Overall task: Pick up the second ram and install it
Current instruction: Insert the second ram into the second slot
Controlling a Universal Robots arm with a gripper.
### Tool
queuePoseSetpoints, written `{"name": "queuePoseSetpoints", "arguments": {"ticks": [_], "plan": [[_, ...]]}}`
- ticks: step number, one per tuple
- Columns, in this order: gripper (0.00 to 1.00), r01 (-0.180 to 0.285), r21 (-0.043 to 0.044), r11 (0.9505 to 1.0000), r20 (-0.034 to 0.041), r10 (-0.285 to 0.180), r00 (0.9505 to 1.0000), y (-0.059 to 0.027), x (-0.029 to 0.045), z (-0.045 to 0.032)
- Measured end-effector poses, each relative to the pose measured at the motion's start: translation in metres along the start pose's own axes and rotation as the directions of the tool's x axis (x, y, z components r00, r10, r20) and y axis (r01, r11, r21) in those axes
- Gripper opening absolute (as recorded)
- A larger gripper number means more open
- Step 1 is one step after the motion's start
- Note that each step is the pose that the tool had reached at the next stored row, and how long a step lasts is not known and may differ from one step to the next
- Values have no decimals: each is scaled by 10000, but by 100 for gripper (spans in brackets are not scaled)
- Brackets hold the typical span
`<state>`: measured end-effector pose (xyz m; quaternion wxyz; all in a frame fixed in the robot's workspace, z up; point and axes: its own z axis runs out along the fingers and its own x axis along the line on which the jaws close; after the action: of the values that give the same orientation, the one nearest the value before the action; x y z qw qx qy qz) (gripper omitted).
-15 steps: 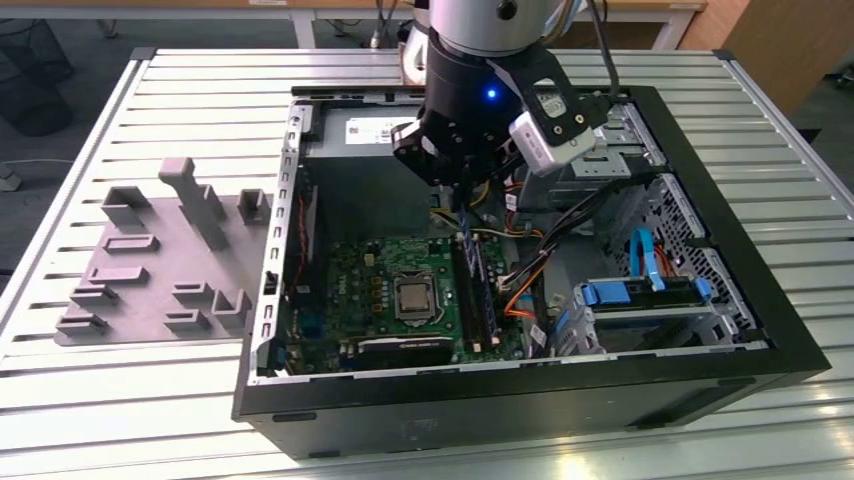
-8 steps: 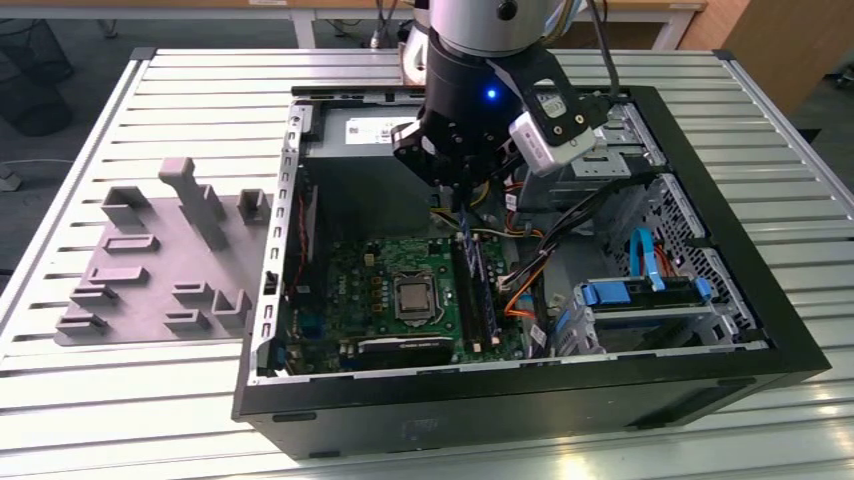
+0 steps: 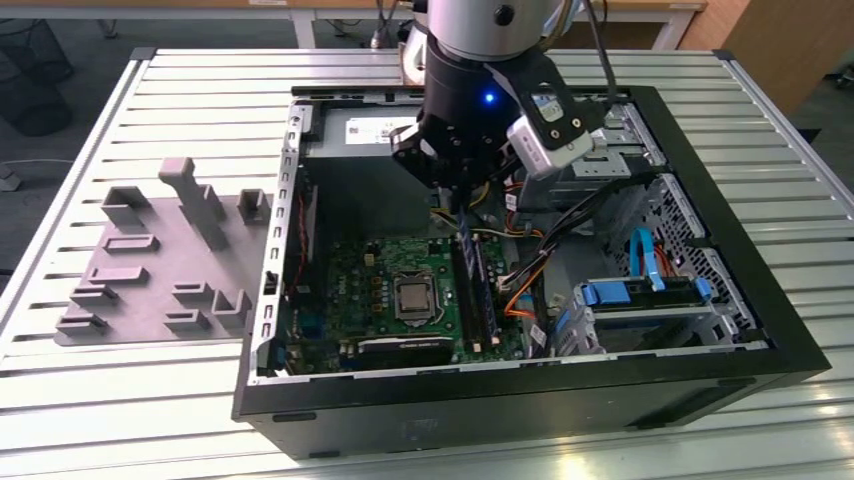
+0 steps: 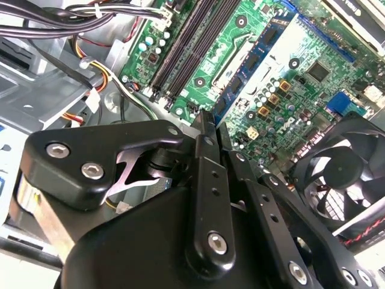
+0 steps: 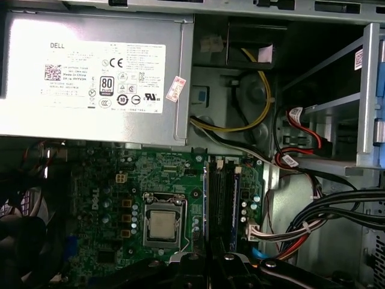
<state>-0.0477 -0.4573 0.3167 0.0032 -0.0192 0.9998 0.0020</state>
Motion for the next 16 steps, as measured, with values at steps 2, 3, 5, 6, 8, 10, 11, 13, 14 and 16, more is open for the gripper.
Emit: {"name": "queuePoseSetpoints", "arguments": {"ticks": [2, 3, 5, 6, 8, 10, 11, 13, 14, 16], "plan": [[14, -3, 0, 10000, 0, 3, 10000, -1, 1, 35], [14, -6, 0, 10000, 0, 6, 10000, -2, 1, 53], [14, -21, 0, 10000, 0, 21, 10000, -2, 1, 89], [14, -34, 0, 10000, 0, 34, 10000, -2, 0, 108], [14, -51, 2, 10000, 0, 51, 10000, -3, -3, 118], [14, -52, 1, 10000, 0, 52, 10000, -3, -3, 118], [14, -52, 2, 10000, 0, 52, 10000, -3, -3, 118], [14, -52, 1, 10000, 0, 52, 10000, -3, -4, 120], [14, -51, -4, 10000, 2, 51, 10000, -3, -10, 132], [14, -67, 2, 10000, -2, 67, 10000, -5, -35, 160]]}}
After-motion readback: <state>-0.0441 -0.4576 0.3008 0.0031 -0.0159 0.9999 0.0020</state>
